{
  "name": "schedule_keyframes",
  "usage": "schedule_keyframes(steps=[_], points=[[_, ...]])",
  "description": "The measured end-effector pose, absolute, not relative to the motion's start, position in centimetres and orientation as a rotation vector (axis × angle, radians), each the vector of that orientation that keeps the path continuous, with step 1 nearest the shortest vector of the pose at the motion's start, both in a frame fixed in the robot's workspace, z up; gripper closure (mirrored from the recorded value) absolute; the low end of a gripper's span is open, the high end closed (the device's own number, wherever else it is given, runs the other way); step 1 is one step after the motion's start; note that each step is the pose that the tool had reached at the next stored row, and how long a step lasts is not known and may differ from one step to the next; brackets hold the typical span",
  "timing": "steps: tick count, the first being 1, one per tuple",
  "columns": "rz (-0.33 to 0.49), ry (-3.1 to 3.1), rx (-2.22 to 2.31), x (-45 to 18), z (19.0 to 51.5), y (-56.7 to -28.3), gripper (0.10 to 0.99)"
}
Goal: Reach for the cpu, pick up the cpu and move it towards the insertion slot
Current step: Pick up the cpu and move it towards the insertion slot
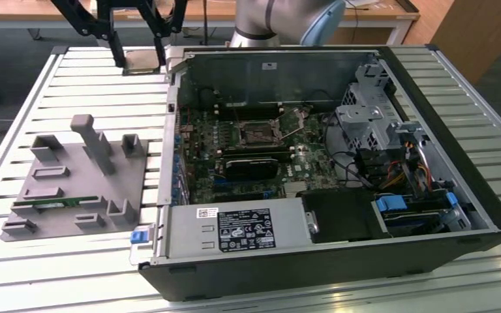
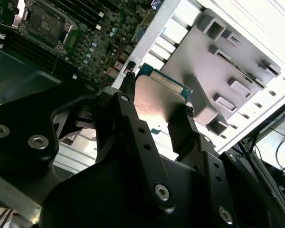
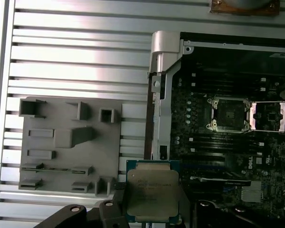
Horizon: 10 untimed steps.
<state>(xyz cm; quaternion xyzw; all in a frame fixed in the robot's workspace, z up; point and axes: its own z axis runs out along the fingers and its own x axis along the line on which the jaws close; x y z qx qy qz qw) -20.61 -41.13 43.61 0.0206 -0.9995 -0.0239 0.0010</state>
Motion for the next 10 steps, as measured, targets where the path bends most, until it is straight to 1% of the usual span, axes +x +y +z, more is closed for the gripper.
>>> schedule_keyframes(steps=[10], points=[[-0.075, -3.138, 0.065, -18.1, 43.6, -41.0, 0.557]])
